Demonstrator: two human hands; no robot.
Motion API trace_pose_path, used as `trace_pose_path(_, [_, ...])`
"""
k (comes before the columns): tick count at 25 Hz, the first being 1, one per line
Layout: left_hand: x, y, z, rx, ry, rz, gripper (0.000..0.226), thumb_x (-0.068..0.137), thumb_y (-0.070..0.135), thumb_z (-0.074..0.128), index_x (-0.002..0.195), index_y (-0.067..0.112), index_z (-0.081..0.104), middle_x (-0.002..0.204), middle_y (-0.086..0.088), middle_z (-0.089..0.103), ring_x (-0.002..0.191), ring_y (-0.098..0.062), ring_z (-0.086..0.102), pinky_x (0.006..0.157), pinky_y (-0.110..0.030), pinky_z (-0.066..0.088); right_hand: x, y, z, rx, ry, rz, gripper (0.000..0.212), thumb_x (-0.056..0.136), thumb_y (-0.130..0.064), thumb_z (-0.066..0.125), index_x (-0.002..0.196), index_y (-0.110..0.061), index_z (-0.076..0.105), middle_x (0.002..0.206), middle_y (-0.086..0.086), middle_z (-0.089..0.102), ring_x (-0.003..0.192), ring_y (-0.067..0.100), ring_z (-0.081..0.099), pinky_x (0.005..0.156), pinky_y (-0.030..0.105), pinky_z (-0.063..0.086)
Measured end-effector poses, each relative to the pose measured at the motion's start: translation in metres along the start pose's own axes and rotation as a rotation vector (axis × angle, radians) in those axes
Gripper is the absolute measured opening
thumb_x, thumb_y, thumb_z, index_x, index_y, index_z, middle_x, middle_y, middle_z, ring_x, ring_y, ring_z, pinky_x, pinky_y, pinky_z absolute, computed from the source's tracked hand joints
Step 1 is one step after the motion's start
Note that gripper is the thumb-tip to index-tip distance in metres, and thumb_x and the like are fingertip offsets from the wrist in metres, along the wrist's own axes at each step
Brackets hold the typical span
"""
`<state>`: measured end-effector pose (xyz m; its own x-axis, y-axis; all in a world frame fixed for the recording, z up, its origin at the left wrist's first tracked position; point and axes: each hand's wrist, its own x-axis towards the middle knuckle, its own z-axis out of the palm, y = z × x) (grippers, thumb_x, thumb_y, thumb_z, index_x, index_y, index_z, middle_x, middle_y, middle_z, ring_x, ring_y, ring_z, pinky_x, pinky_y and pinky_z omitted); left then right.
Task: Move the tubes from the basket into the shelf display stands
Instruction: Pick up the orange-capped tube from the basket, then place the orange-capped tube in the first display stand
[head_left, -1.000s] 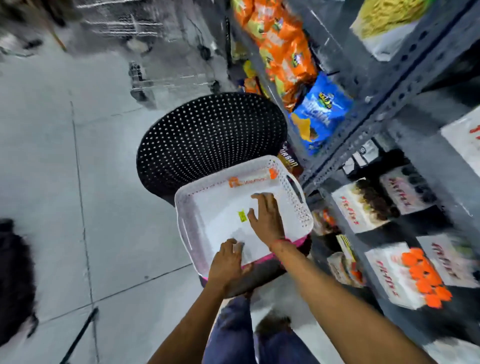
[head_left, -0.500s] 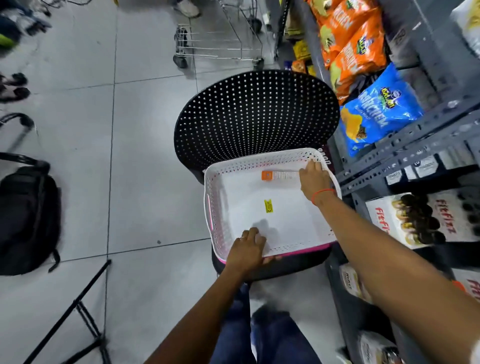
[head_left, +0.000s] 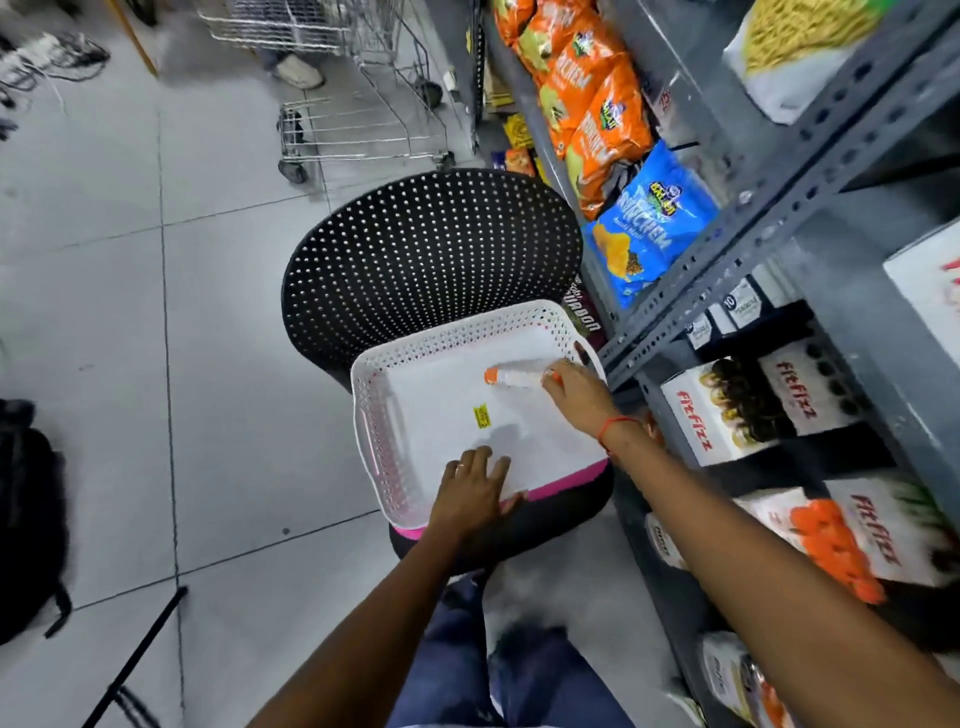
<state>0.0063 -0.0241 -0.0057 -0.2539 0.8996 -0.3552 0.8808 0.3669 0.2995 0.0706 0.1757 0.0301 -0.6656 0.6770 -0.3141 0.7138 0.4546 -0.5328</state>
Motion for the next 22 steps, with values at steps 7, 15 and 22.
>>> trace_pose_path(7, [0.05, 0.093, -0.051, 0.095, 0.209, 0.282, 0.044, 0.083, 0.046, 0.04, 0.102, 0.012, 0.059, 0.102, -0.015, 0.063, 0.09, -0.034, 0.059, 0.07, -0.038, 0.049, -0.108, 0.003, -0.131, 0.131, 0.512, 0.078, 0.018, 0.091, -0.02, 0.056, 0.099, -0.006, 0.064, 0.096, 0.022, 0.07, 0.089, 0.035, 0.064, 0.065, 0.027, 0.037])
trace_pose_path(15, [0.053, 0.292, -0.096, 0.049, 0.453, 0.843, 0.026, 0.084, 0.035, 0.049, 0.093, 0.011, 0.057, 0.094, -0.015, 0.06, 0.088, -0.032, 0.046, 0.074, -0.041, 0.035, -0.298, 0.027, -0.279, 0.062, 1.116, 0.203, 0.041, 0.073, -0.041, 0.05, 0.079, -0.004, 0.067, 0.071, 0.012, 0.068, 0.062, 0.008, 0.049, 0.061, 0.024, 0.036])
trace_pose_path(22, [0.014, 0.428, -0.096, 0.033, 0.381, 1.147, 0.039, 0.084, 0.041, 0.042, 0.091, 0.005, 0.056, 0.094, -0.019, 0.059, 0.082, -0.036, 0.052, 0.067, -0.042, 0.045, -0.452, 0.054, -0.329, -0.043, 1.381, 0.6, 0.027, 0.074, -0.042, 0.056, 0.074, -0.017, 0.066, 0.064, 0.006, 0.062, 0.062, 0.013, 0.053, 0.057, 0.023, 0.034])
